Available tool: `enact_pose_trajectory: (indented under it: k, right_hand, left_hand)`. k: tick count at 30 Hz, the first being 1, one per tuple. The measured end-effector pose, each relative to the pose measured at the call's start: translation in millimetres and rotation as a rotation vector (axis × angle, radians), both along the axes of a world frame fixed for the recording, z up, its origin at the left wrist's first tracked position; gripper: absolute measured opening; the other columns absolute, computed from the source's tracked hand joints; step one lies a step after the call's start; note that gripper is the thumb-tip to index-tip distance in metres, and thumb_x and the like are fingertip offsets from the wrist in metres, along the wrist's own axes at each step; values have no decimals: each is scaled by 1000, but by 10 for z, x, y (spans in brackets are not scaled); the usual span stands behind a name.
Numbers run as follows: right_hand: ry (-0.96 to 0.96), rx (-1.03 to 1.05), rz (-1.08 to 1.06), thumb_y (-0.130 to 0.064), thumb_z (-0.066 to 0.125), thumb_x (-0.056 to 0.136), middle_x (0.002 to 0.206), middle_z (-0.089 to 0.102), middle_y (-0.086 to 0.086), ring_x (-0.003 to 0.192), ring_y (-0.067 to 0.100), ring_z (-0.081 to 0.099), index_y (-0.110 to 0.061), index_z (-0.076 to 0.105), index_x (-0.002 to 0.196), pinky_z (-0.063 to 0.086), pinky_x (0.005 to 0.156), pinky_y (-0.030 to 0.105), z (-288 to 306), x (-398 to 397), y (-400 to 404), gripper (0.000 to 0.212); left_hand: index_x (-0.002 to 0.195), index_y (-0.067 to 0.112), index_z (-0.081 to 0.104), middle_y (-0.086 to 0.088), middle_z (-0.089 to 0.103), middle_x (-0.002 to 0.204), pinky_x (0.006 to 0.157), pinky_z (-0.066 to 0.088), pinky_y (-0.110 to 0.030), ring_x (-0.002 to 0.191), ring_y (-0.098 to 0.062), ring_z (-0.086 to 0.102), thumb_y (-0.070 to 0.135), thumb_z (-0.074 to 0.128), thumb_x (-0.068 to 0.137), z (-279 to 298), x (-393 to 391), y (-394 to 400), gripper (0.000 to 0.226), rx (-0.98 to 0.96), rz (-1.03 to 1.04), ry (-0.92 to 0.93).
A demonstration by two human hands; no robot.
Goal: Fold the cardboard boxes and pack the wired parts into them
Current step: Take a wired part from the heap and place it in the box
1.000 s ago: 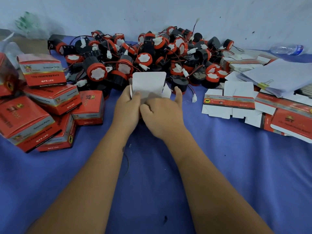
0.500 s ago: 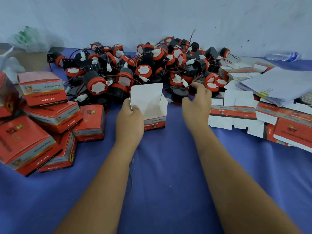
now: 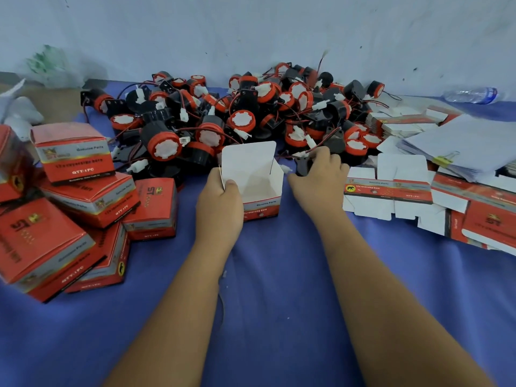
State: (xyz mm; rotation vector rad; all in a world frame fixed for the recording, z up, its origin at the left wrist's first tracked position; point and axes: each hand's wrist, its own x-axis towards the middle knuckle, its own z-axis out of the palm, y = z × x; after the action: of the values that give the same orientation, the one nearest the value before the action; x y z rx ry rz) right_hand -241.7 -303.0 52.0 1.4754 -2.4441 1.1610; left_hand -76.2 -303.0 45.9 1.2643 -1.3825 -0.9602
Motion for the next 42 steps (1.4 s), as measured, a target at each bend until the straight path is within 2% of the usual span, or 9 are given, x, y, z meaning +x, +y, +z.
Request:
enact_pose_trajectory:
  k: [3, 7, 11, 14, 19, 25, 32, 39, 42]
  right_hand:
    - [-237, -274, -21, -18, 73, 80, 124, 44, 11, 110, 27, 42, -11, 45, 133, 41, 92, 33, 16, 59, 190, 61]
    - [-827, -450, 38, -16, 79, 78, 125, 49, 0, 105, 9, 57, -20, 48, 130, 50, 76, 11, 52, 146, 382, 60]
    - [-1578, -672, 170, -13, 70, 89, 103, 67, 11, 100, 22, 66, -4, 63, 106, 57, 87, 30, 97, 190, 499, 21]
    - [-1820, -750, 308, -25, 65, 92, 100, 68, 11, 99, 21, 67, -8, 64, 104, 54, 92, 35, 130, 154, 558, 21]
    - [-1593, -538, 344, -22, 65, 88, 84, 59, -7, 74, 7, 52, -19, 59, 106, 37, 72, 21, 170, 186, 559, 18]
    - [-1249, -583, 584, 3, 72, 77, 92, 67, 0, 91, 16, 63, -20, 49, 123, 52, 88, 27, 238, 304, 572, 56]
    - [-744, -642, 625, -1, 77, 76, 104, 58, 15, 96, 24, 60, -18, 58, 108, 52, 86, 31, 307, 427, 653, 42]
    - [-195, -467, 488, 1, 69, 83, 88, 63, -14, 93, 13, 61, -12, 71, 91, 48, 90, 36, 135, 458, 579, 16]
    - [11, -484, 303, -2, 74, 77, 85, 51, -26, 105, -4, 45, -18, 75, 88, 37, 95, 36, 69, 478, 562, 20]
  left_hand:
    - [97, 38, 51, 20, 59, 91, 65, 46, -25, 87, -2, 56, 16, 39, 98, 3, 5, 1, 24, 7, -10, 7]
    - [105, 30, 55, 18, 60, 92, 61, 43, -25, 86, -2, 56, 17, 43, 95, 1, 11, 13, 20, 10, -22, -8]
    - [111, 27, 57, 18, 60, 94, 59, 41, -22, 87, -1, 56, 19, 45, 94, 3, 28, 35, 22, 28, -36, -26]
    - [108, 32, 55, 20, 60, 95, 59, 41, -20, 88, -1, 57, 20, 47, 94, 10, 36, 52, 21, 27, -52, -27]
    - [111, 36, 53, 22, 60, 96, 62, 43, -23, 92, 0, 57, 24, 50, 94, 28, 33, 60, 21, 35, -88, -25]
    - [129, 42, 39, 25, 55, 109, 58, 45, -6, 95, 4, 57, 14, 52, 94, 72, 70, 99, 47, 22, -71, 214]
    - [139, 29, 45, 11, 58, 121, 70, 45, -7, 105, -4, 56, -7, 33, 91, 53, 106, 44, 61, -32, -119, 71]
    - [131, 38, 55, 28, 63, 110, 76, 45, -3, 97, 19, 56, 4, 52, 93, 39, 125, 57, 51, -44, -231, 11]
    - [131, 42, 54, 32, 63, 108, 73, 44, -3, 97, 20, 55, 7, 57, 92, 57, 162, 46, 52, -42, -261, -21]
